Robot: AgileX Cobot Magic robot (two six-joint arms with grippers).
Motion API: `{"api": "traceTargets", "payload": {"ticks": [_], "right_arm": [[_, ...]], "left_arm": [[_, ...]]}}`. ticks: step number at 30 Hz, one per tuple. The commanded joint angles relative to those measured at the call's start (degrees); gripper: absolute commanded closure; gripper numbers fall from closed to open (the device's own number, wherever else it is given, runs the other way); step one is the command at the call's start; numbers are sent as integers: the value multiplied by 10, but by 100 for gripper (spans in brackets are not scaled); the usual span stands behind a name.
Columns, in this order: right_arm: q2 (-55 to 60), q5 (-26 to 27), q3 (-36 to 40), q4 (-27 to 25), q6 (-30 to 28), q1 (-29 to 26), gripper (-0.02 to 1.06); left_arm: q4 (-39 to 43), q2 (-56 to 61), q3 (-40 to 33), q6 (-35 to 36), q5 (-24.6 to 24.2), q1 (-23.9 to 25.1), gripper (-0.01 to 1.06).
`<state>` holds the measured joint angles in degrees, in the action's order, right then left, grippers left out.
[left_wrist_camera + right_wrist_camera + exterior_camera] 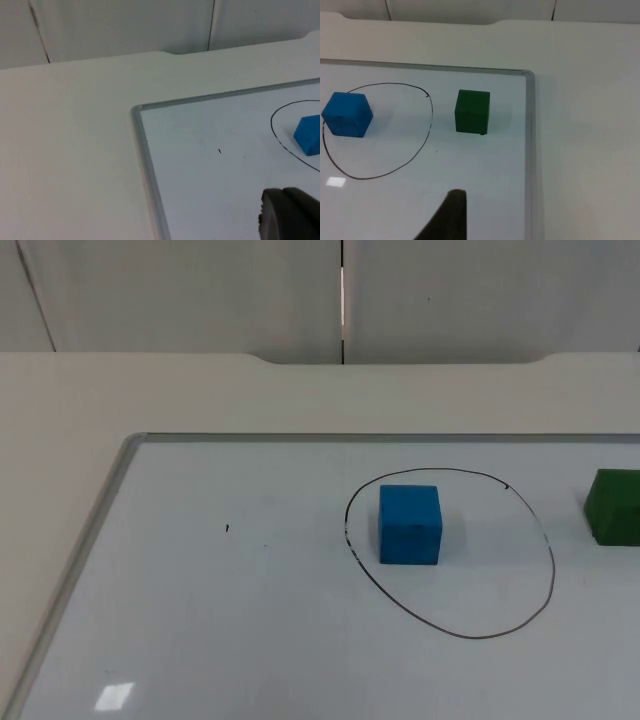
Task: Push the two cubes into the marked area.
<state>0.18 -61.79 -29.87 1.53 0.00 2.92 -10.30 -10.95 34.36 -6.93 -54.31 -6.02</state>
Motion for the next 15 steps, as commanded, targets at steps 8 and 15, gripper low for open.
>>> {"api": "traceTargets", "payload": {"ticks": [8,15], "right_arm": [[-2,0,3,-4,0,-3,0],[28,2,3,-6,0,-3,15]], "left_arm": [[49,109,-17,63,-73,1,105],[91,110,-32,83,-143,1,105]]}}
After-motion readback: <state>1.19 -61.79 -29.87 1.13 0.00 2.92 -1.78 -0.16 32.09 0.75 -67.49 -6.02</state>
